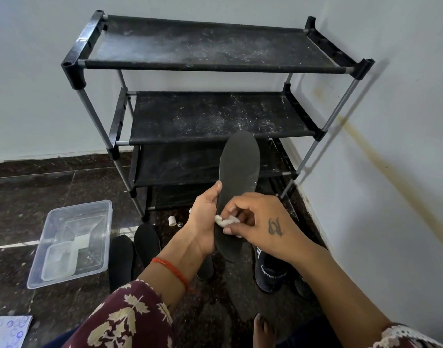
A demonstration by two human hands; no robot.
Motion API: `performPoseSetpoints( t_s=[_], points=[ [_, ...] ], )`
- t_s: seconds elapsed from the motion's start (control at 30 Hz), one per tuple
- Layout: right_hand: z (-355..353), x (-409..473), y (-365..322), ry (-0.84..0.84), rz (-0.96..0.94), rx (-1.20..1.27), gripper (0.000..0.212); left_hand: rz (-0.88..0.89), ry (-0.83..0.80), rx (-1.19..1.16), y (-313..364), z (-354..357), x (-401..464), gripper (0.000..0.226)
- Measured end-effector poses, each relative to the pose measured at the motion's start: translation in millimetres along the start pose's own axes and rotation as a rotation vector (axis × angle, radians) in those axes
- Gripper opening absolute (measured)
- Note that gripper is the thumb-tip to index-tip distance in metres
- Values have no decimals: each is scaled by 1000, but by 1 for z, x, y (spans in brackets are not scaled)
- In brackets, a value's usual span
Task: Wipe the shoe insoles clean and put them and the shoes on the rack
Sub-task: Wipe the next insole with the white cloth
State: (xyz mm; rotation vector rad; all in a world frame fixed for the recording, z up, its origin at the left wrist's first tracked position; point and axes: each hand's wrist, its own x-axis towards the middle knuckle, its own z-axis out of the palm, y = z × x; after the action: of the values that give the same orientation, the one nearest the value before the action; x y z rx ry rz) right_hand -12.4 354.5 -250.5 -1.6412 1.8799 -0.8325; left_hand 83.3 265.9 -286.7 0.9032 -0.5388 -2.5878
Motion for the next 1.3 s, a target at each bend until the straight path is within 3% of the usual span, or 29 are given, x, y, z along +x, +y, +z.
performPoseSetpoints(
  t_s=[0.2, 0.3, 0.47, 0.53, 0.67, 0.93, 1.07, 1.13, 1.2, 1.3],
  points=[
    [-13, -8, -8, -264, -11, 183, 22, -30, -6, 7, 1, 3, -5, 55],
    [-20, -10, -3, -323, 27, 100, 22, -27, 18, 31, 1, 3, -5, 59],
    [-26, -9, 10, 152, 71, -60, 11, -18, -44, 42, 1, 5, -4, 54],
    [-18, -6, 8, 207, 71, 3, 11, -24, -60, 37, -1, 7, -5, 51],
    [-1, -2, 2, 66, 47, -16, 14, 0, -10, 23, -2, 3, -1, 47],
    [-8, -6, -6, -208, 28, 234, 20, -39, 22, -43, 1, 3, -6, 56],
    [-15, -8, -5, -305, 67, 117, 18, -41, 26, -12, 0, 3, -6, 61],
    [-20, -8, 0, -233, 89, -33, 17, -17, 21, 22, 1, 2, -4, 63],
    [-23, -8, 3, -29, 89, -121, 15, 5, 8, 27, 3, 3, -3, 61],
    [-16, -6, 2, 227, 80, 25, 15, -15, -18, -2, 2, 4, -2, 55]
  ],
)
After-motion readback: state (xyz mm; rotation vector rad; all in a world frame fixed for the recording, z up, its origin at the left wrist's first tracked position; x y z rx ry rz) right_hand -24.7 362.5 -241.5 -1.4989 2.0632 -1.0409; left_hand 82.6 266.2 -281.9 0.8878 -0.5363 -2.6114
